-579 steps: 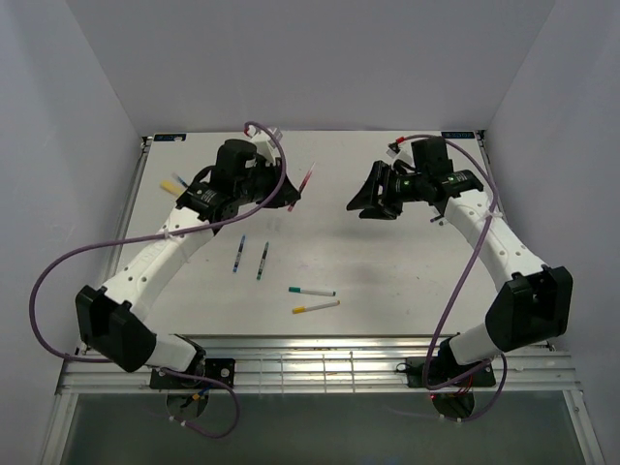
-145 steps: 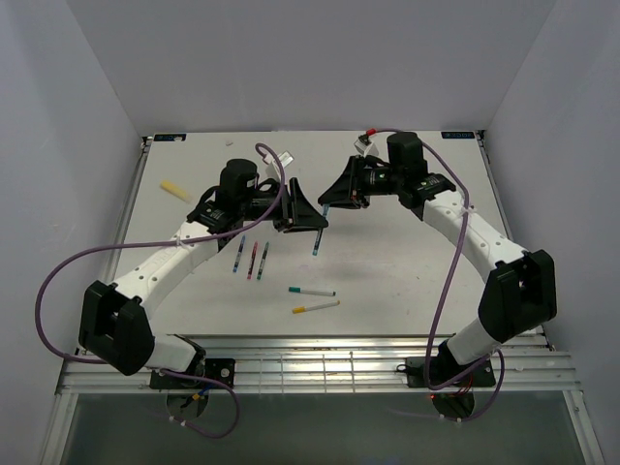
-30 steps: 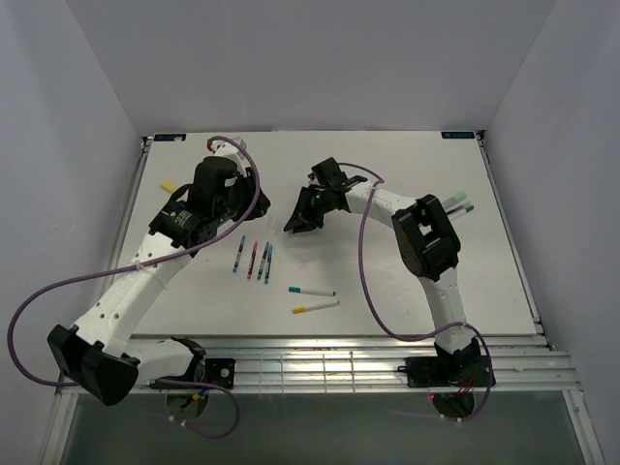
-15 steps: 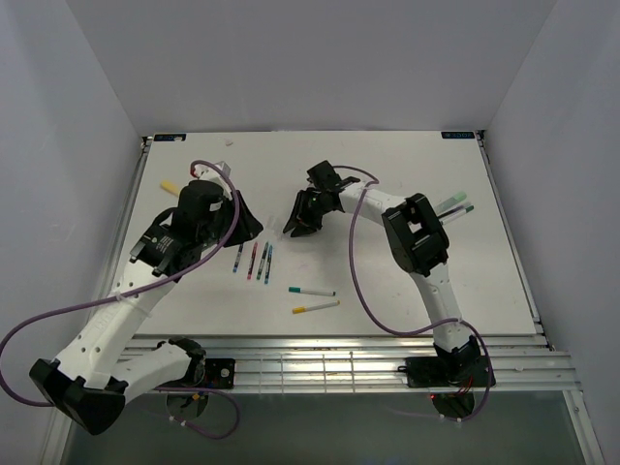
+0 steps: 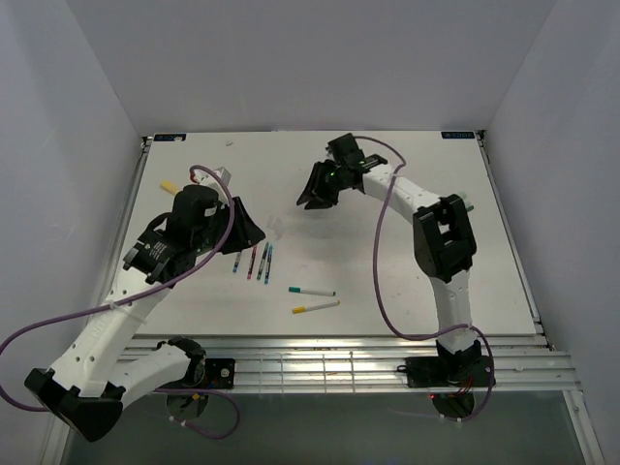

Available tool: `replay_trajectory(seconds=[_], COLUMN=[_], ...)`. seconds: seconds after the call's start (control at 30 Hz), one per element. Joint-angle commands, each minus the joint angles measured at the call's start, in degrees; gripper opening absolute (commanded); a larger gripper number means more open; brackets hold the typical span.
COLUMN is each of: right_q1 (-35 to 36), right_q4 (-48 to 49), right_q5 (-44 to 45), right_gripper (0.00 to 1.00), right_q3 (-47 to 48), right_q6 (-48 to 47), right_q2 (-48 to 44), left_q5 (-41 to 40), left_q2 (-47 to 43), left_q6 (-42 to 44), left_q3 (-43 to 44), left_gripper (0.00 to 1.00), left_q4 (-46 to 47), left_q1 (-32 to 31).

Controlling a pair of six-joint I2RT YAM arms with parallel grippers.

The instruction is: Open the pen caps

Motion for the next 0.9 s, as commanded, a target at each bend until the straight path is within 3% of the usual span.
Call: replay_trajectory(seconds=[0.0, 0.2, 0.43, 0.7, 0.87], right_q1=[-9.35, -22.72, -34.83, -39.61, -40.05], right_q4=[-4.22, -13.54, -19.96, -25.05, -27.61], right_q5=[3.92, 11.38, 20.18, 35.81, 39.44], right_gripper=[0.39, 0.39, 0.37, 0.33, 0.3], right_q3=[1.19, 0.58, 0.84, 3.64, 6.11], right_q6=[-3.23, -8.33, -11.32, -9.92, -9.3], right_q2=[-10.3, -14.35, -14.35, -10.15, -6.54], left_q5=[3.8, 7.75, 12.94, 13.21, 13.82], left_q2=[-2.28, -3.6, -4.75, -0.18, 3.78], left_q6=[1.98, 8.65, 9.81, 12.71, 13.24], left_q3=[-1.96, -7.49, -13.39, -11.63, -11.28], left_gripper=[0.45, 0.47, 0.49, 0.5, 0.49], left_q4=[0.28, 2.91, 9.95, 10.56, 12.14], left_q1=[-0.04, -0.04, -0.04, -0.04, -0.04])
